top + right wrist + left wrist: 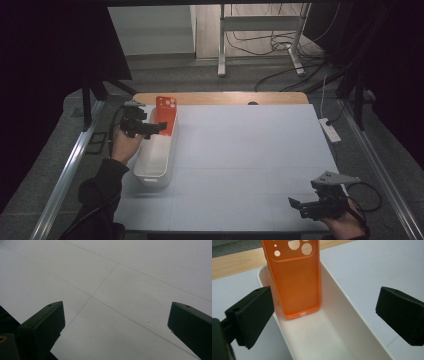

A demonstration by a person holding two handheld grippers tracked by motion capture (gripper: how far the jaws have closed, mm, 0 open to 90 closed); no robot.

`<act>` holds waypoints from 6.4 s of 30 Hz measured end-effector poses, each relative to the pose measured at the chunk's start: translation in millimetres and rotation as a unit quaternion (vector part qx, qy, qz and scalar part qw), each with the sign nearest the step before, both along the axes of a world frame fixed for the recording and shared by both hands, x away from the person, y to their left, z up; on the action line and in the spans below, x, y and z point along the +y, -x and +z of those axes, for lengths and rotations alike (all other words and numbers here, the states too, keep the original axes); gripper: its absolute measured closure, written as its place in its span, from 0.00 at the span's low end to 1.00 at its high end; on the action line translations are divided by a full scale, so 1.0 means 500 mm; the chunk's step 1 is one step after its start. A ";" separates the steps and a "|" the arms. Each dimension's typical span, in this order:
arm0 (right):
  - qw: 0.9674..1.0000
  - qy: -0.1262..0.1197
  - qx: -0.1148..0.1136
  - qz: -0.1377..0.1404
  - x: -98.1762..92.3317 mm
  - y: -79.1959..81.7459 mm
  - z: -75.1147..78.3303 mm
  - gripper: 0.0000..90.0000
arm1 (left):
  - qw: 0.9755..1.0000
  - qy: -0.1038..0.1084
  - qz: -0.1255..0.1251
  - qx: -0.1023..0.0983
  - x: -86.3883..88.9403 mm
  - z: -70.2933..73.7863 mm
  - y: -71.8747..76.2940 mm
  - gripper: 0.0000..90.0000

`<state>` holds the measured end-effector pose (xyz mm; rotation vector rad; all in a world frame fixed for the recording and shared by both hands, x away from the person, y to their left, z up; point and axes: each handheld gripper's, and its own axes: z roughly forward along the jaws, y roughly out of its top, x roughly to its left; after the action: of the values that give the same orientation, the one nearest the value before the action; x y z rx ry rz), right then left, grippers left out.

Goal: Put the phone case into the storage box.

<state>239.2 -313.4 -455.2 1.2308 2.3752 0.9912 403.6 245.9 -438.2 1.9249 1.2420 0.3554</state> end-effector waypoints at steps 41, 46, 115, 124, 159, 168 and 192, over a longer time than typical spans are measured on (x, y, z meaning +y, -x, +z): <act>1.000 0.004 -0.004 0.001 0.003 0.002 0.000 0.01 | 0.999 0.018 -0.032 -0.036 -0.036 0.000 0.112 0.00; 1.000 0.004 -0.004 0.002 0.003 0.002 0.000 0.01 | 0.999 0.024 -0.034 -0.033 -0.037 -0.003 0.127 0.00; 1.000 0.001 -0.005 0.004 0.002 0.003 0.002 0.01 | 0.998 0.012 -0.047 -0.045 -0.034 -0.034 0.315 0.00; 1.000 0.001 -0.006 0.004 0.003 0.004 0.001 0.01 | 0.998 0.005 -0.042 -0.044 -0.028 -0.039 0.337 0.00; 1.000 0.001 -0.006 0.002 0.002 0.004 0.001 0.00 | 0.999 -0.002 -0.004 -0.049 0.016 -0.054 0.413 0.00; 1.000 0.001 -0.005 0.002 0.002 0.003 0.001 0.00 | 0.999 -0.012 0.007 -0.045 0.025 -0.059 0.424 0.00; 1.000 0.002 -0.003 0.001 0.003 0.003 0.001 0.00 | 0.998 -0.062 0.018 -0.022 0.018 -0.064 0.435 0.00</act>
<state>237.9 -312.0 -454.8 1.2219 2.3732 0.9887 186.3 254.7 -470.4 1.9900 1.2530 0.5006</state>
